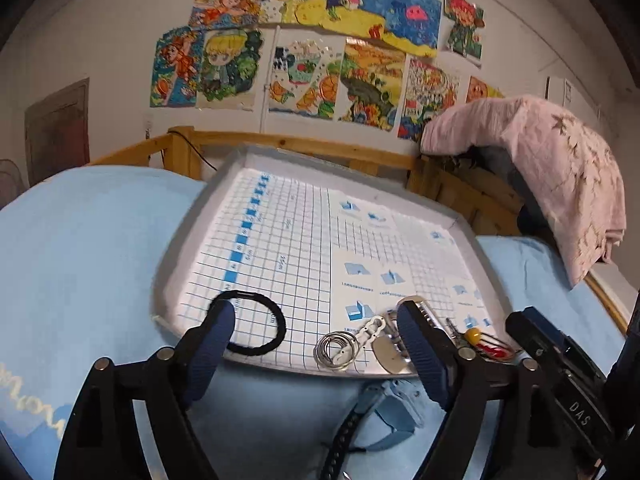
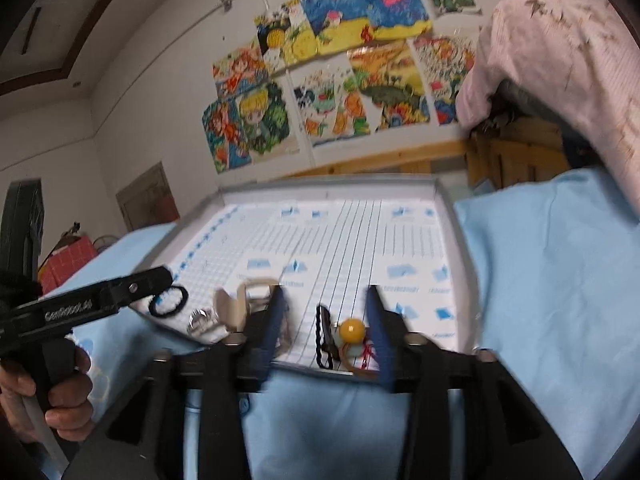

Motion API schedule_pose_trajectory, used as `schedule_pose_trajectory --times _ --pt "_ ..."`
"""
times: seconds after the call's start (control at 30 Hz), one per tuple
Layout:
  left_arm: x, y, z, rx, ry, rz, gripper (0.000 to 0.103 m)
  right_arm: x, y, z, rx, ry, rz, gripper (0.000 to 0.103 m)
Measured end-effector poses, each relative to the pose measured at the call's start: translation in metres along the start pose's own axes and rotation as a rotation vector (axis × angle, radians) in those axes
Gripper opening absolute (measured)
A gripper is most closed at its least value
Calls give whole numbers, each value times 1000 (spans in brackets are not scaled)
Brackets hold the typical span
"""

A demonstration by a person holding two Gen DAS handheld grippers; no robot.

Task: Organize jewelry
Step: 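Withdraw both open tools from the tray back over the bed cover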

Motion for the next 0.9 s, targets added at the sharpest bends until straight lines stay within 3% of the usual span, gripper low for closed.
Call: schedule_pose_trajectory --times 0.17,0.27,0.3,0.47,0.63,0.9 --pt "-50 -11 16 -36 -4 -86 102 -35 -29 15 -15 30 -69 65" --pt "-81 -17 28 -55 2 -127 103 -67 -47 25 -6 76 -151 89" --pt "-90 -18 31 -58 4 -138 103 -74 -50 31 -23 82 -159 92" --pt "-139 -18 52 -78 -1 -198 103 -114 -58 62 -71 84 -199 102" --pt "-178 -3 70 -112 -17 -228 103 -145 -54 101 -149 73 -184 102" --pt "-224 35 93 -99 -34 -238 103 -201 -18 150 -197 55 -205 102"
Point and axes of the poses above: each gripper's, at about its wrist camera, not at the fingertips, and x roughly the way its jaws point, z to its left, y to its underside, the point moved 7 cm from there along x, roughly the way its jaws point, and after that the axes turned 13 degrees about -y, right-handed, at the moved point
